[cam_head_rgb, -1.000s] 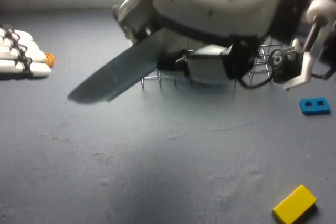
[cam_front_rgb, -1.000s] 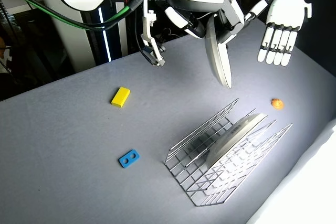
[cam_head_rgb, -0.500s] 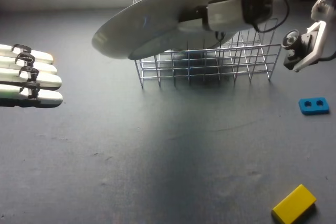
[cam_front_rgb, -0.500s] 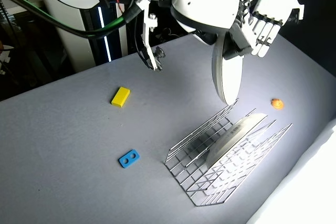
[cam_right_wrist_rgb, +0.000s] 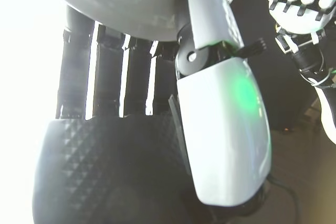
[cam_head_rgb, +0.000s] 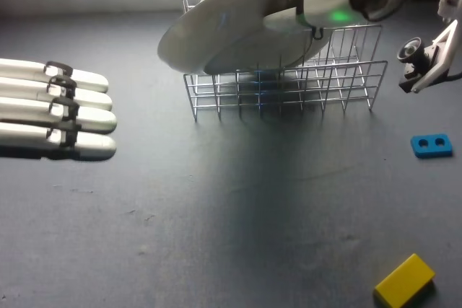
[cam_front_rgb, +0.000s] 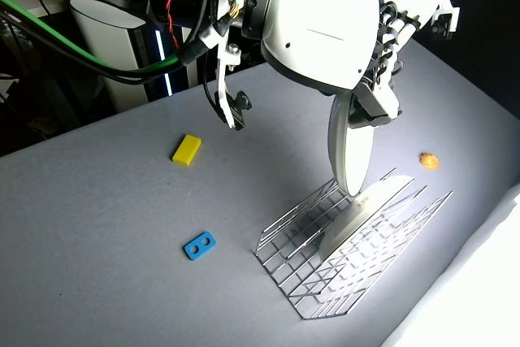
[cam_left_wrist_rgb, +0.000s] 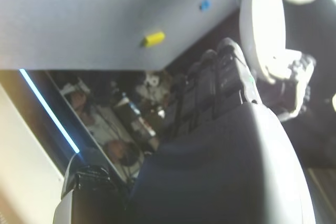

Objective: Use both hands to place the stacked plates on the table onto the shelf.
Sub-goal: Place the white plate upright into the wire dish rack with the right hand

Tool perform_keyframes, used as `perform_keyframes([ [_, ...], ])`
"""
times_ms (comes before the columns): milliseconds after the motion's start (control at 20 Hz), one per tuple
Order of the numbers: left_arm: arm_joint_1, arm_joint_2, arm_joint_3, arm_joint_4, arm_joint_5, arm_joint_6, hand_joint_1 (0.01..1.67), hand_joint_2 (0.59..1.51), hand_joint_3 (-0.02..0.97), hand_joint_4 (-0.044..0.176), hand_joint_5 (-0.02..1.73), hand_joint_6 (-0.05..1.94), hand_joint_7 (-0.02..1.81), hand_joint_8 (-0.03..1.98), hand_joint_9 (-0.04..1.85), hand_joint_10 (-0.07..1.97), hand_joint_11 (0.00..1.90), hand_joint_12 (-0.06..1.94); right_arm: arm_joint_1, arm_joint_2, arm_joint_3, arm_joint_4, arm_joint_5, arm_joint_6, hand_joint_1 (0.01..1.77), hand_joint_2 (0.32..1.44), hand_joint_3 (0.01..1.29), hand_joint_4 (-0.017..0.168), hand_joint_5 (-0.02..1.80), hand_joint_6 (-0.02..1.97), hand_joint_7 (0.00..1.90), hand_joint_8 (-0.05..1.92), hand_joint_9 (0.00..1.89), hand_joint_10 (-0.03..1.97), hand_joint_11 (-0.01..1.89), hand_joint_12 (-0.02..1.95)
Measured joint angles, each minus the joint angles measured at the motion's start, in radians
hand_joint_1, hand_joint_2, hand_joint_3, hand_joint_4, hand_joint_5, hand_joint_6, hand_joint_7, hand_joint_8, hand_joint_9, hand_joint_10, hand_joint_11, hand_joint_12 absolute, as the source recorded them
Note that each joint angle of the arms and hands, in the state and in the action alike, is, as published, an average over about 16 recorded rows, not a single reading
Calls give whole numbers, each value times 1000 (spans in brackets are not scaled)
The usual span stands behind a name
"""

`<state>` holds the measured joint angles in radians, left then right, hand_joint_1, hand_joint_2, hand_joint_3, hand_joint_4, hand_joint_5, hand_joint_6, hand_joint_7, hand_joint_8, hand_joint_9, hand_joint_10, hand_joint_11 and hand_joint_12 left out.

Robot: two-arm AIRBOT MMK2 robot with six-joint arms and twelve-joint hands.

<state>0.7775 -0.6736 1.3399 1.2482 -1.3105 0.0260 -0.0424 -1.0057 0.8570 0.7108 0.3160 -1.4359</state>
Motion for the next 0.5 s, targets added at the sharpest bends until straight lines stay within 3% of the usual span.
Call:
perform_keyframes([
  [500,-194,38,-68,142,-44,-8,16,1050,10,4,37,12,21,-13,22,11,21,8,0,-41,103,219,-40,-21,1281,1047,12,-8,847,980,998,1035,957,913,697,1397],
])
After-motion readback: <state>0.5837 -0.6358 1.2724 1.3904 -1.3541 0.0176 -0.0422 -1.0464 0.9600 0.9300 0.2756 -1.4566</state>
